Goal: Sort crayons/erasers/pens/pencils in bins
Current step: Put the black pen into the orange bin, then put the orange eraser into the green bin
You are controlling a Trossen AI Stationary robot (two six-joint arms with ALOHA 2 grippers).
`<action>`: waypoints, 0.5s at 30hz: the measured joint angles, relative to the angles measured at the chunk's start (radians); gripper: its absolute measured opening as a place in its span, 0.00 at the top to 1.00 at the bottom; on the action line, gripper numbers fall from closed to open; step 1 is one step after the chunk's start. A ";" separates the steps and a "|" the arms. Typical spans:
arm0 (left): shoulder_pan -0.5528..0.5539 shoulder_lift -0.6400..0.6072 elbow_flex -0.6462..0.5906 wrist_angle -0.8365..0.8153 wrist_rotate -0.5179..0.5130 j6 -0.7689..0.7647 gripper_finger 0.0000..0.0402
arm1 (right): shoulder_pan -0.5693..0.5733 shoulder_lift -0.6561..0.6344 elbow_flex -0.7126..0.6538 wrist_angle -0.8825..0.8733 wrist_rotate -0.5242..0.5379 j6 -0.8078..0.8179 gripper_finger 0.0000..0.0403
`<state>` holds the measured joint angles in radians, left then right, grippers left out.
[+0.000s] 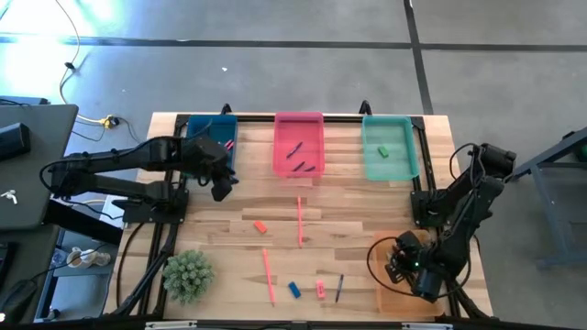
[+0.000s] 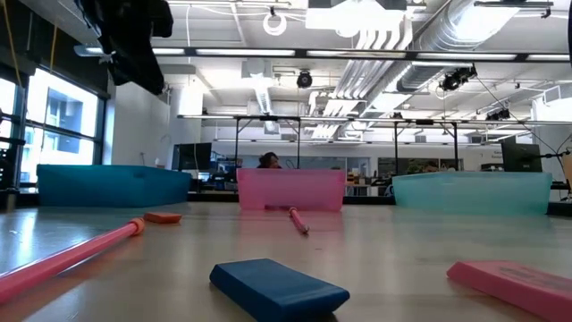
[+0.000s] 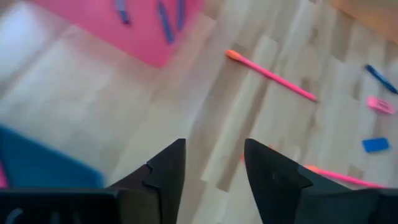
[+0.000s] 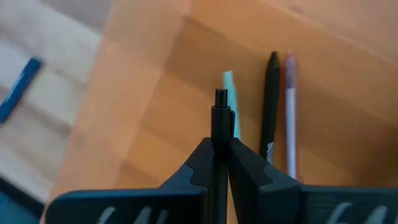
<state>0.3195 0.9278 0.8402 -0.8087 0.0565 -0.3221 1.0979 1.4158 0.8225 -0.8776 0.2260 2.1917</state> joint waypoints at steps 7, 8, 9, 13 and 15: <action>-0.130 0.118 0.000 0.055 0.037 0.074 0.60 | -0.029 0.001 -0.022 0.033 -0.079 -0.016 0.83; -0.154 0.134 0.000 0.070 0.037 0.092 0.61 | -0.031 0.001 -0.022 0.037 -0.087 -0.020 0.81; -0.178 0.150 0.000 0.089 0.037 0.110 0.61 | -0.032 0.001 -0.022 0.037 -0.090 -0.020 0.78; -0.263 0.222 0.000 0.174 0.037 0.165 0.61 | -0.031 -0.001 -0.012 0.030 -0.078 -0.028 0.71; -0.294 0.259 0.000 0.213 0.027 0.185 0.61 | -0.032 -0.003 0.000 0.023 -0.073 -0.044 0.70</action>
<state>0.0256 1.1870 0.8406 -0.5962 0.0837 -0.1375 1.0664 1.4128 0.8224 -0.8541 0.1531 2.1475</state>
